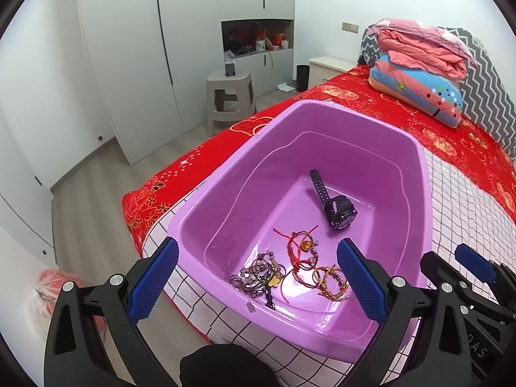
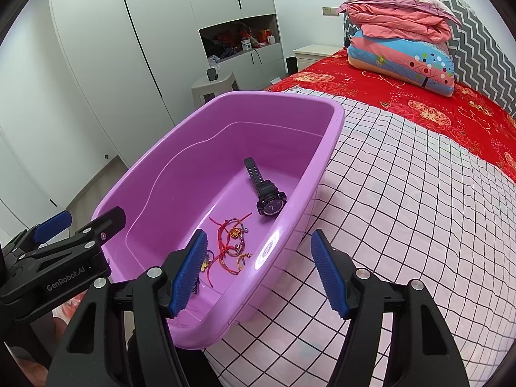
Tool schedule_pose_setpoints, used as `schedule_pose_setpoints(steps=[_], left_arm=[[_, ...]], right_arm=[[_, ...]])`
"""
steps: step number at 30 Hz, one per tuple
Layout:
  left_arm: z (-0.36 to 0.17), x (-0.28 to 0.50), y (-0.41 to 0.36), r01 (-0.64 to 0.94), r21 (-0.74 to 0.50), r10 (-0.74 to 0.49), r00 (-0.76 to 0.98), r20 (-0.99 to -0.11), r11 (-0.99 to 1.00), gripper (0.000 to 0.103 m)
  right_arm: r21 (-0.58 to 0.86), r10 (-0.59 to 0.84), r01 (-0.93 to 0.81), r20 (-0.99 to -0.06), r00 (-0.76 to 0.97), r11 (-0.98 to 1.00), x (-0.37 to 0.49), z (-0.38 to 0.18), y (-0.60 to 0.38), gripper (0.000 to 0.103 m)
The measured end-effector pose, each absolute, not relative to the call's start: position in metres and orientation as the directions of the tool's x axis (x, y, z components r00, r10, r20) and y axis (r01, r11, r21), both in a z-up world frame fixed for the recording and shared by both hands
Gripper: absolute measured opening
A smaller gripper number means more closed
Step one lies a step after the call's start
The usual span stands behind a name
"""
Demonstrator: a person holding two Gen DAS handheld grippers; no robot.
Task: Organize jewelry
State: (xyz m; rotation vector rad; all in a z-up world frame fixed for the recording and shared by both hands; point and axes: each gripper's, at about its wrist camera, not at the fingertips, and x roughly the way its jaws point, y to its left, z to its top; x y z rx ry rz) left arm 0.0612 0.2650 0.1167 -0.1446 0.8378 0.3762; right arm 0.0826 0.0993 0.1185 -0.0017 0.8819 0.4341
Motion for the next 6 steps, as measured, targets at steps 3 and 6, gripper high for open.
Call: schedule_pose_setpoints(steps=[3,6], left_arm=[[0.1154,0.0614,0.2653,-0.392,0.035,0.283,0.597,-0.751,0.919,0.097],[0.1154,0.0613,0.2651,-0.391,0.037,0.284,0.596,-0.752,0.92,0.097]], right_arm=[[0.179,0.369,-0.367,-0.746,0.555,0.913,0.0819,0.1177,0.0986,0.064],[0.181,0.37,-0.365,-0.746,0.554,0.913,0.081,0.1163,0.0981,0.064]])
